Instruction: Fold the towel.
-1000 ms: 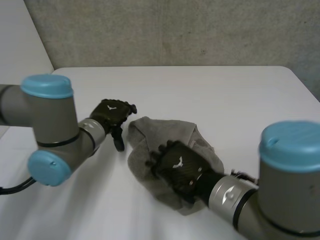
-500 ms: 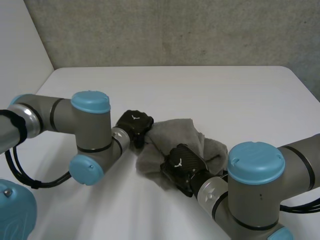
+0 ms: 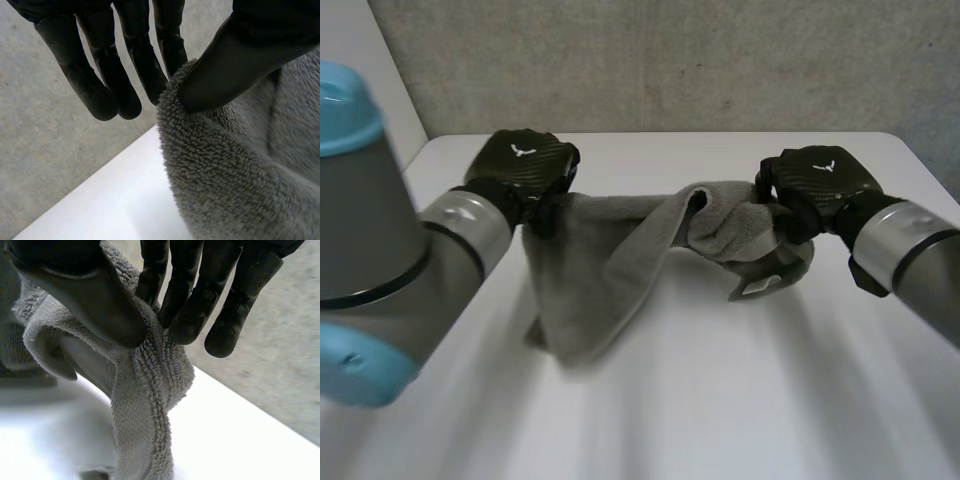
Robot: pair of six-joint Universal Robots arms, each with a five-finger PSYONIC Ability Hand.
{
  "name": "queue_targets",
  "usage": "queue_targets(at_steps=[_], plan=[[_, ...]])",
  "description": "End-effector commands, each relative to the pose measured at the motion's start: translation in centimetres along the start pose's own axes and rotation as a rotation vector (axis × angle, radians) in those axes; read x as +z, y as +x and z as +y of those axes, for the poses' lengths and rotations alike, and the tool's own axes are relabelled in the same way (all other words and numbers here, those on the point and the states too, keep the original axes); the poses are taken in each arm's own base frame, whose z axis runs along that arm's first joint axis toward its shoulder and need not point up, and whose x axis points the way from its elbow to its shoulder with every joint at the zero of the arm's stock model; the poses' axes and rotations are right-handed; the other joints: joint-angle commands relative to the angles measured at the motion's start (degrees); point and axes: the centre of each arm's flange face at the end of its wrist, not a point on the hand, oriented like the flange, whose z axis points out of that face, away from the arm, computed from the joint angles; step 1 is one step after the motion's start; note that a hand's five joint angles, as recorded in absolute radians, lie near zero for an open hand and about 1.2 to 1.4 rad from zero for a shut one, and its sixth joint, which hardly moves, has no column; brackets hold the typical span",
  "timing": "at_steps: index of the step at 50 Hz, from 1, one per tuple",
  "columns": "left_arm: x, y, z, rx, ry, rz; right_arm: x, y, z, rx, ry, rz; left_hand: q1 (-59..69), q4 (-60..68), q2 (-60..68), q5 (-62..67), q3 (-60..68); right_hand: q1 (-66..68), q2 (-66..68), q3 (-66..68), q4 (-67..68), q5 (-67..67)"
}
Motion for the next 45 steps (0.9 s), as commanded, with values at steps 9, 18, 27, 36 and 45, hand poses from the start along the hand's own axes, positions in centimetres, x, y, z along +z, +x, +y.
queue_targets(at_steps=[9, 18, 27, 36, 45], plan=[[3.4, -4.8, 0.6, -0.009, -0.018, -0.129, 2.3, 2.6, -1.5, 0.131, 0.02, -0.067, 0.43, -6.46, -4.38, -13.53, -8.3, 5.29, 7.15, 3.56, 3.93, 4.89], [10.8, -3.3, 8.7, -0.011, -0.189, -0.094, 9.7, 3.2, 6.8, 0.146, -0.143, -0.049, 0.43, -6.46, -4.38, -13.53, -8.3, 5.29, 7.15, 3.56, 3.93, 4.89], [13.0, -4.2, 7.6, -0.025, -0.13, -0.124, 10.9, 5.4, 7.2, 0.067, -0.157, 0.145, -54.72, -61.61, -59.53, -68.68, -63.45, -58.74, -56.88, -60.47, -60.1, -59.14], [7.8, -5.4, 2.4, -0.032, -0.068, -0.137, 6.1, 3.8, 1.5, -0.024, 0.022, 0.119, -60.94, -67.83, -65.75, -74.9, -69.67, -57.23, -55.37, -58.96, -58.59, -57.63], [1.5, -3.7, 5.1, -0.021, -0.168, -0.101, 3.7, -1.8, 3.1, -0.192, 0.005, 0.02, -58.59, -65.48, -63.4, -72.55, -67.32, -48.49, -46.63, -50.23, -49.85, -48.9]])
